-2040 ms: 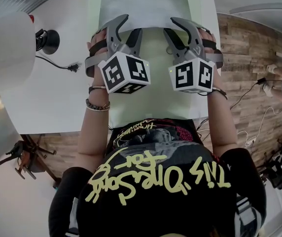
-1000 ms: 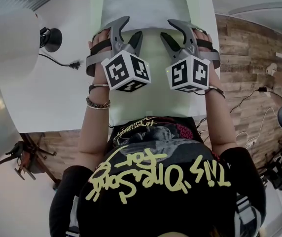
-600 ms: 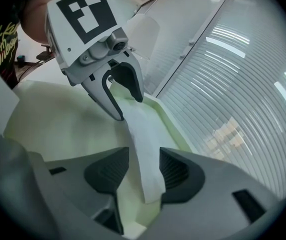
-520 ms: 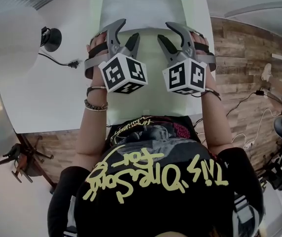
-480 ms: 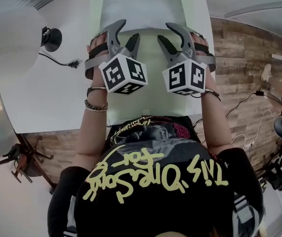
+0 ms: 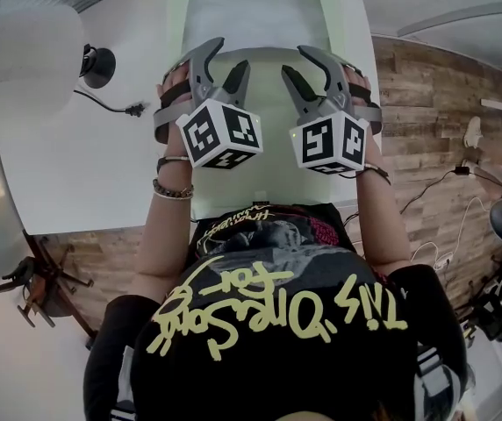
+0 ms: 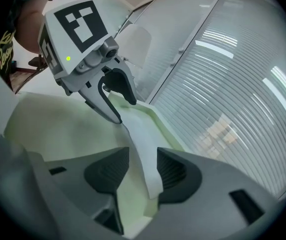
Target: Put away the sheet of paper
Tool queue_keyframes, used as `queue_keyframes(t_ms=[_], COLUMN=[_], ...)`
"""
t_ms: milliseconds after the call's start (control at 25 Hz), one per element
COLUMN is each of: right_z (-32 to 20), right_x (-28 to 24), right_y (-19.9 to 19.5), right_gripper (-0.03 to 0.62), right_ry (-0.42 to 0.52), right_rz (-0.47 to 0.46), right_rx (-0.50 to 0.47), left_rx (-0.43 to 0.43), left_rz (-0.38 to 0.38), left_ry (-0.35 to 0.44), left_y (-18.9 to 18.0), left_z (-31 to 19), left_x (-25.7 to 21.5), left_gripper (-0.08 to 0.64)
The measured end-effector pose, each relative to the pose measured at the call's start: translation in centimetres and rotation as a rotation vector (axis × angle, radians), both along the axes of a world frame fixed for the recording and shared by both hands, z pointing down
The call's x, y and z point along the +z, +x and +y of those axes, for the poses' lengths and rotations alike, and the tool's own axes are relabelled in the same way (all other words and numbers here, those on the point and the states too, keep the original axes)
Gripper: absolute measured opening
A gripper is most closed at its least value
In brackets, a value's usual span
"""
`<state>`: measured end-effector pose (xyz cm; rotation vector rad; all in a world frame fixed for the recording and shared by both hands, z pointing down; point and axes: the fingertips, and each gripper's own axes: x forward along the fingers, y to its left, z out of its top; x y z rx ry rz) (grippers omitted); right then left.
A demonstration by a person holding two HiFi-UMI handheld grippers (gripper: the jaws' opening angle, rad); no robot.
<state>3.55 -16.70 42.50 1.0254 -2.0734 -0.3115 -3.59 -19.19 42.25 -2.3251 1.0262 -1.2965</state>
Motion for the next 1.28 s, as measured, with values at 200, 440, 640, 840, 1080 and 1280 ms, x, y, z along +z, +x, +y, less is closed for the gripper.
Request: queue_keyframes(t_ms=[200,440,640,840,1080,1280], right_z=[0.4,0.8,1.1,1.2,1.7,2.3], right_x=[-0.8,-1.8,-3.2,-4.3,-6.0,-6.2], right_y=[-0.1,-0.2,-0.3,-0.1,-0.2,0.1], right_gripper=[0.176,0.175,0.167,0.149,0.137,0.125], right_ry=[0.007,0.023,0.059,0.097,0.121,0.136], right_rz=[-0.056,-0.119,-0.181,-0.220,-0.282,-0.328], right_rx=[0.027,0.044,0.069,0.094,0.097,0.130], left_rx=[-0.023,-0.040,-0.063,-0.094,-0.119,-0.142], left_rz=[0.046,0.082,0.135,0.187,0.266,0.321], left_ry=[-0.004,0.004,0.011,0.023,0.036,0.042], left_y=[-0.2,-0.4,-0.5,-0.7,-0.7,-1.1], left_z=[0.4,0.7,1.2,1.4,2.0,2.4], left_x=[-0.5,-0.9,-1.7,-2.5,-3.7,-4.5], left_gripper=[0.238,0.238,0.238,0.238,0.236,0.206])
